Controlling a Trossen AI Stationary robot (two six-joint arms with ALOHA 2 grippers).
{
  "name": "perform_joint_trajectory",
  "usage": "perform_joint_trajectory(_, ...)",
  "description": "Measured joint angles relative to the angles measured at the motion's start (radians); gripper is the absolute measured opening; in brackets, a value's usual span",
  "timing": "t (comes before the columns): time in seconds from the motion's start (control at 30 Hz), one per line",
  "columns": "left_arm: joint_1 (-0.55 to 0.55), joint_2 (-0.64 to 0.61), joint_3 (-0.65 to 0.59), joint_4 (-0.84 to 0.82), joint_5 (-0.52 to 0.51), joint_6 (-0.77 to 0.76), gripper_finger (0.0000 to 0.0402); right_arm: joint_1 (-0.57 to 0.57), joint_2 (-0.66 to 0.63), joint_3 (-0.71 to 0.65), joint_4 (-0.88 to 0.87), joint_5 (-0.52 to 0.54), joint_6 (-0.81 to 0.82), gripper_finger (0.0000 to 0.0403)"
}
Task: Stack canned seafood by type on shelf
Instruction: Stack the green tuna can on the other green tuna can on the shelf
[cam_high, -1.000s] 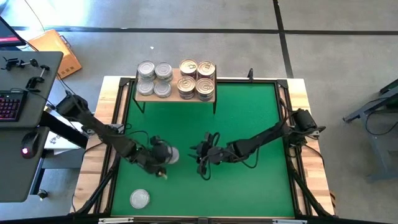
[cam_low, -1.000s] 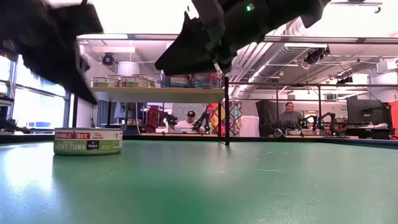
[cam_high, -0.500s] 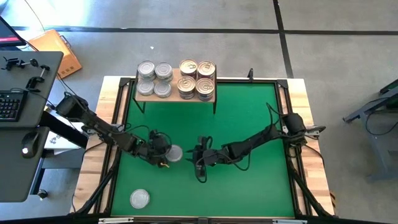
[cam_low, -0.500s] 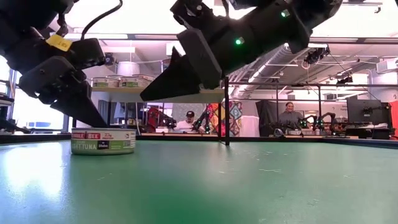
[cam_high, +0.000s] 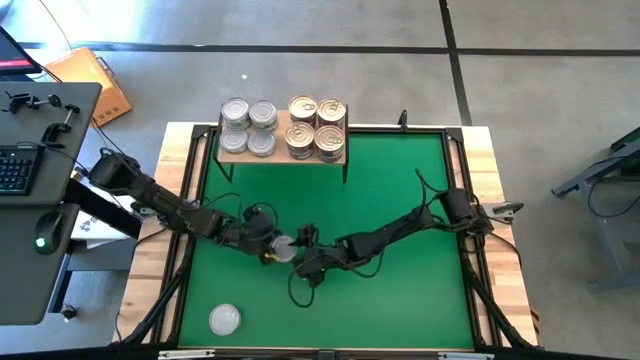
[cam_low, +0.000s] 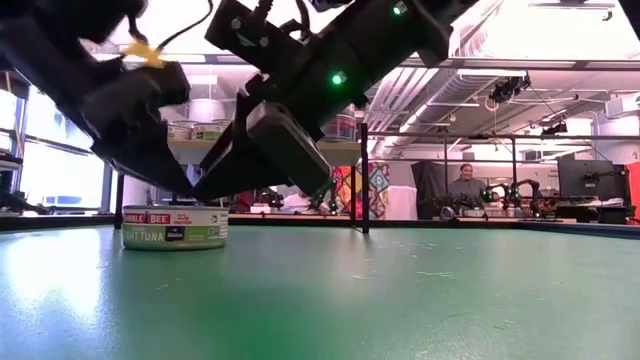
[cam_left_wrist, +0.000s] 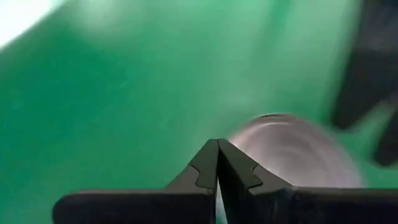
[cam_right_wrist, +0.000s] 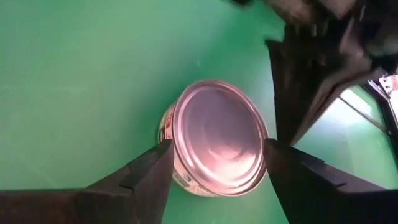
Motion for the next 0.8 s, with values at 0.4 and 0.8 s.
perform_joint_trajectory(0.4,0.050,-0.007,-0.097,0.129,0.063,0.054,0.0000,0.014,0.001,-0.001,-0.007,0.012,-0.016,0.0277)
perform_joint_trajectory(0.8,0.046,-0.017,-0.095,0.147,0.097,0.101,0.0000,0.040,0.001,-0.002,-0.007,0.023,-0.017,0.0291)
